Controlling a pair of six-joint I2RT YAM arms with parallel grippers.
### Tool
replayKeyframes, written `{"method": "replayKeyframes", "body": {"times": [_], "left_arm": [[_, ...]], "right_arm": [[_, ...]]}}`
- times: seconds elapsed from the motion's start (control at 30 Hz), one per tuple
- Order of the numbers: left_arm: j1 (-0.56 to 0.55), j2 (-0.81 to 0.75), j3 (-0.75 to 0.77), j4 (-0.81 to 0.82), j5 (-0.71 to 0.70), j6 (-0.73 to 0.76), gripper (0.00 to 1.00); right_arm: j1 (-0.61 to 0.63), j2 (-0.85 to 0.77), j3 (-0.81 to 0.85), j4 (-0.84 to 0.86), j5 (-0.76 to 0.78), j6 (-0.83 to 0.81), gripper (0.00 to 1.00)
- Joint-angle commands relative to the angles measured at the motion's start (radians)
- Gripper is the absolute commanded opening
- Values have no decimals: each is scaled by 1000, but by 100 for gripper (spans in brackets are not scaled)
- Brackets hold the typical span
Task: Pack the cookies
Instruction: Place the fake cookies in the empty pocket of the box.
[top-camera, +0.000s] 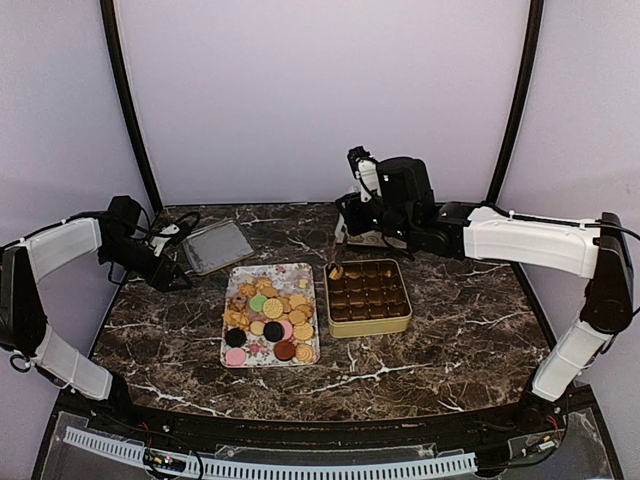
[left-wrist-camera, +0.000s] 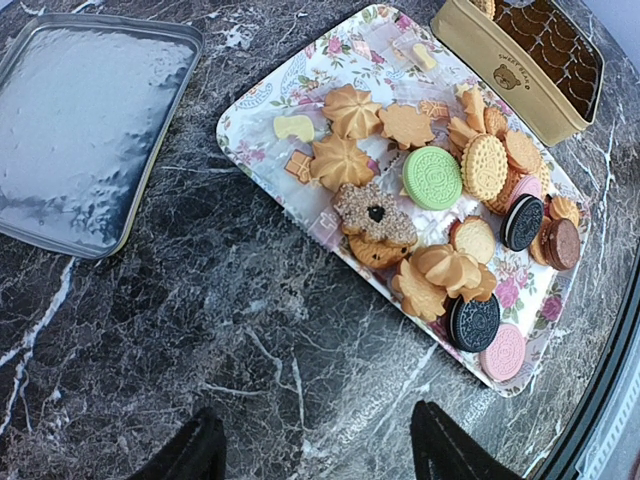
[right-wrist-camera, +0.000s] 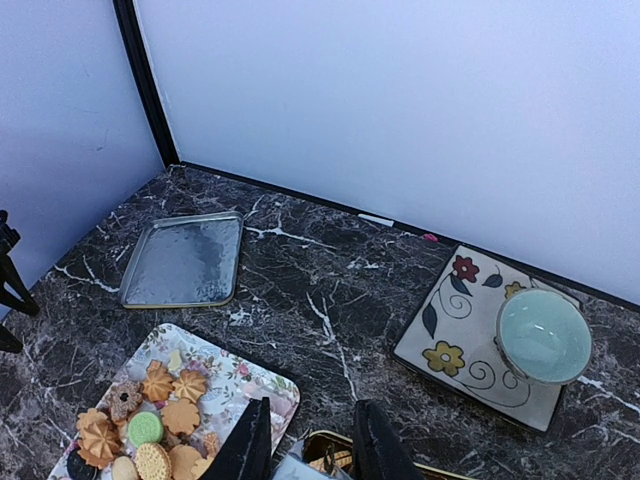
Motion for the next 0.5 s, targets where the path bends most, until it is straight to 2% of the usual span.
{"method": "replayKeyframes", "body": {"times": [0.0,0.27,0.47], "left_arm": [[5,-2,12,-25,22,-8,65],[5,-10,10,-28,15,-2,65],[5,-18,38,-57,59,-17,66]], "right_arm": [[-6,0,0,56,3,2,25],[-8,8,15,41,16,-28,25],[14,-29,82,40,-57,-29,27]]}}
